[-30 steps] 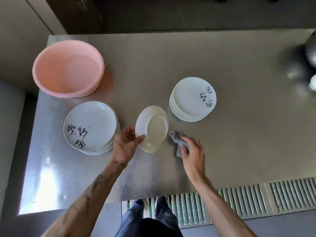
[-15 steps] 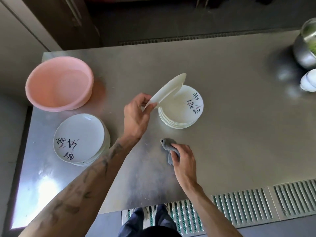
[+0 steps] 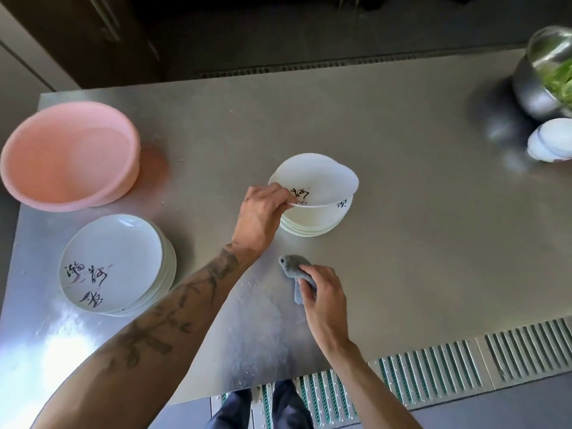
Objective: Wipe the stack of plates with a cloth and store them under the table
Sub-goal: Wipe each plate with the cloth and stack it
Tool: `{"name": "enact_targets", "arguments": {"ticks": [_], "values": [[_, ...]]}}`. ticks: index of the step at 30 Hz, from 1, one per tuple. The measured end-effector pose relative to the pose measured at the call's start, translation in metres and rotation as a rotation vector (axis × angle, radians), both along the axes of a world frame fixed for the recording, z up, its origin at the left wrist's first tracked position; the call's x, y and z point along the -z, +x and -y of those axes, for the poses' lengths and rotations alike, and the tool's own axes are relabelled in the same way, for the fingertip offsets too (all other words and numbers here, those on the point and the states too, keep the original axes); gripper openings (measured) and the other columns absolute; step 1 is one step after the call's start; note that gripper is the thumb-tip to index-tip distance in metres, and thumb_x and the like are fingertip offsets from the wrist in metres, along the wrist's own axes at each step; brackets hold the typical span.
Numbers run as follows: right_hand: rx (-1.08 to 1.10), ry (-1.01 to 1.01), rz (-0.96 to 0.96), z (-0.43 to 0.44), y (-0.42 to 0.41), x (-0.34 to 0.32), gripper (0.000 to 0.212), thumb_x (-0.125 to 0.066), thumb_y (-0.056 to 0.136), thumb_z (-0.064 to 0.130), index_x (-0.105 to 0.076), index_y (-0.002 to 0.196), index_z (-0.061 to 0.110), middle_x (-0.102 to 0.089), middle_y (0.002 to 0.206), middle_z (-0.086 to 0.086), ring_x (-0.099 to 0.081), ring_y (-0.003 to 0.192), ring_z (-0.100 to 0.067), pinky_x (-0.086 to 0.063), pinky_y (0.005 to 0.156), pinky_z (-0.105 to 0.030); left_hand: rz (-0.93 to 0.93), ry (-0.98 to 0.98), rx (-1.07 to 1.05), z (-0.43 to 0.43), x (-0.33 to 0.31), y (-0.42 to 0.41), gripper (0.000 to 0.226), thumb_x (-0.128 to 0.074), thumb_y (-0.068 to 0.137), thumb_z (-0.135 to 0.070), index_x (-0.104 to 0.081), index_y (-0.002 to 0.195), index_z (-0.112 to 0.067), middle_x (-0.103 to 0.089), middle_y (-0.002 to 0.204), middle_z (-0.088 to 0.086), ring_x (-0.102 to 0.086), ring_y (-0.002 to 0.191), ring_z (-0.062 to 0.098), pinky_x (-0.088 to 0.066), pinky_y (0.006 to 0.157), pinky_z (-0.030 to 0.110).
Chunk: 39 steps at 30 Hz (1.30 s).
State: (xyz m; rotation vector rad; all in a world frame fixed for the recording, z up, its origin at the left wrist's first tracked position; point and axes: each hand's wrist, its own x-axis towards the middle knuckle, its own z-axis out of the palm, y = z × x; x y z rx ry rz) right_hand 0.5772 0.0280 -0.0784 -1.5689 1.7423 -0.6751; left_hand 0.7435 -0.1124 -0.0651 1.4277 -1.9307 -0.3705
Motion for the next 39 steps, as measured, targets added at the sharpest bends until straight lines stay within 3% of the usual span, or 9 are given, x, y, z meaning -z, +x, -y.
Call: {"name": "enact_targets", "arguments": {"ticks": [4,8,15,17,20,24,30,33,39], "values": [[-0.004,0.024,0.008,0.0,0.0,-0.001,0.027,-0.064,0.098,0.011,-0.069,0.12,0.025,-0.061,0.108,0.01,-0.056,0.105,-0.01,-0.048,0.093,-0.023,-0.006,0.077,0.035,-0.004,0.016,0.001,0.009,-0.079,0.08,-0.007,-0.08,0.086,-0.013,-0.079,0.101,0.0,-0.063,0.101,0.013,-0.044,0.092,0.031],[-0.01,0.025,0.004,0.003,0.0,-0.003,0.027,-0.064,0.098,0.011,-0.07,0.121,0.024,-0.062,0.108,0.009,-0.056,0.105,-0.01,-0.049,0.092,-0.025,-0.015,0.182,0.094,-0.002,0.022,0.011,0.014,-0.082,0.079,-0.002,-0.081,0.092,-0.007,-0.079,0.108,0.006,-0.072,0.11,0.024,-0.053,0.099,0.044],[-0.012,0.02,0.004,0.006,0.004,-0.002,0.025,-0.065,0.098,0.012,-0.07,0.119,0.024,-0.061,0.107,0.009,-0.057,0.104,-0.009,-0.046,0.089,-0.016,0.004,0.301,0.176,-0.004,0.012,0.019,0.026,-0.078,0.089,-0.009,-0.077,0.114,0.0,-0.07,0.13,0.012,-0.059,0.132,0.028,-0.041,0.116,0.047],[-0.021,0.016,0.005,0.006,0.008,-0.002,0.026,-0.067,0.096,0.011,-0.07,0.119,0.024,-0.062,0.107,0.009,-0.057,0.103,-0.008,-0.047,0.09,-0.018,-0.045,0.33,0.069,-0.018,0.007,0.029,0.034,-0.075,0.094,-0.019,-0.072,0.125,-0.007,-0.066,0.137,0.007,-0.058,0.133,0.025,-0.042,0.114,0.041],[-0.038,0.001,0.014,0.007,0.015,-0.001,0.029,-0.068,0.094,0.008,-0.07,0.118,0.025,-0.061,0.104,0.013,-0.058,0.103,-0.008,-0.047,0.092,-0.021,-0.061,0.233,-0.182,-0.047,-0.005,0.07,0.022,-0.069,0.098,-0.018,-0.073,0.119,-0.012,-0.07,0.123,0.002,-0.066,0.111,0.024,-0.049,0.098,0.04],[-0.084,-0.031,0.004,0.007,0.023,0.001,0.028,-0.068,0.094,0.007,-0.071,0.117,0.024,-0.062,0.103,0.015,-0.058,0.104,-0.01,-0.047,0.091,-0.023,0.121,0.118,-0.418,-0.092,-0.023,0.152,0.017,-0.067,0.097,-0.014,-0.072,0.113,-0.014,-0.069,0.116,0.005,-0.062,0.103,0.029,-0.047,0.089,0.041],[-0.144,-0.029,-0.01,0.005,0.048,-0.004,0.031,-0.068,0.093,0.004,-0.071,0.119,0.02,-0.064,0.106,0.007,-0.058,0.104,-0.011,-0.04,0.09,-0.016,0.413,0.501,-0.734,-0.144,-0.044,0.26,0.054,-0.077,0.091,-0.022,-0.057,0.137,-0.002,-0.055,0.131,0.025,-0.052,0.114,0.047,-0.044,0.091,0.055],[-0.148,-0.015,-0.021,0.002,0.054,-0.006,0.028,-0.069,0.093,0.005,-0.072,0.117,0.019,-0.064,0.107,0.006,-0.06,0.103,-0.013,-0.046,0.092,-0.026,0.365,0.649,-0.722,-0.146,-0.042,0.274,0.059,-0.077,0.091,-0.03,-0.055,0.136,0.0,-0.054,0.124,0.026,-0.052,0.114,0.045,-0.047,0.089,0.055],[-0.165,-0.017,-0.036,-0.004,0.064,-0.012,0.027,-0.069,0.093,0.005,-0.072,0.115,0.019,-0.064,0.107,0.005,-0.061,0.103,-0.015,-0.05,0.094,-0.035,0.134,0.669,-0.817,-0.137,-0.038,0.28,0.064,-0.089,0.08,-0.027,-0.058,0.129,-0.003,-0.053,0.122,0.018,-0.055,0.109,0.04,-0.05,0.083,0.051]]}}
